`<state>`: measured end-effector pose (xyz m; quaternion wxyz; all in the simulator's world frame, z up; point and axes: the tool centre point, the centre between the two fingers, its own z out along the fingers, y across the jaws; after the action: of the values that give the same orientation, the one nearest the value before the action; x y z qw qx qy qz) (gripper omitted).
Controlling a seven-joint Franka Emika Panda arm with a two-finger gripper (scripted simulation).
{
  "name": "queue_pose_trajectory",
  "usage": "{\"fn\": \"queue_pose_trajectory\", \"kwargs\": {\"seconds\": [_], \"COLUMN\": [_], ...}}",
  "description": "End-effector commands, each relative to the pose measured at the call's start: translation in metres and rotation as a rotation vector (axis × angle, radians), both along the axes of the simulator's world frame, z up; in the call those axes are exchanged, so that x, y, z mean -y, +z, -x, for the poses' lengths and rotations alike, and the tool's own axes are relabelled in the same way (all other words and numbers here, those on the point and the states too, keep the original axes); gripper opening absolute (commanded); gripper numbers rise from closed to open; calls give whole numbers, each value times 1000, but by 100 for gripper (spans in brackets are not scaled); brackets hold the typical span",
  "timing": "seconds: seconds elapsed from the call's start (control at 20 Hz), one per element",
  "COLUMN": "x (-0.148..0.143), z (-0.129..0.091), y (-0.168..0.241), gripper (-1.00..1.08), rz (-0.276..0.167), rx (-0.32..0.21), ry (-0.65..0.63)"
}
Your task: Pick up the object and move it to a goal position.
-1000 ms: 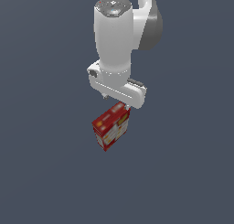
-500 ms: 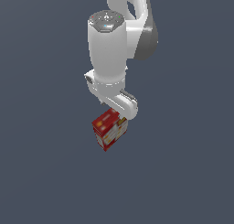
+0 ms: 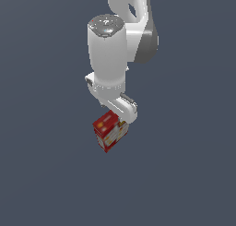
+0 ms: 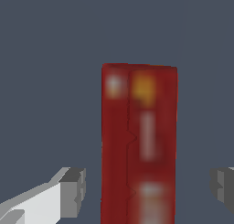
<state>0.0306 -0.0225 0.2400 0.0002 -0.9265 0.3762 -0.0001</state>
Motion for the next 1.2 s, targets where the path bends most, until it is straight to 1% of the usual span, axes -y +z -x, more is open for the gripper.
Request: {"fn": "queue_pose_trajectory", "kwargs": {"seconds": [0.0,0.4,0.7,0.75,1.15], "x": [0,0,0,0,0], "z": [0,1,0,0,0], "y": [-6,-40,-48,-48,-48], "gripper": [100,100,100,-100,-100], "rz": [0,0,0,0,0], "rx": [-1,0,0,0,0], "ry": [-1,-4,-4,-4,-4]}}
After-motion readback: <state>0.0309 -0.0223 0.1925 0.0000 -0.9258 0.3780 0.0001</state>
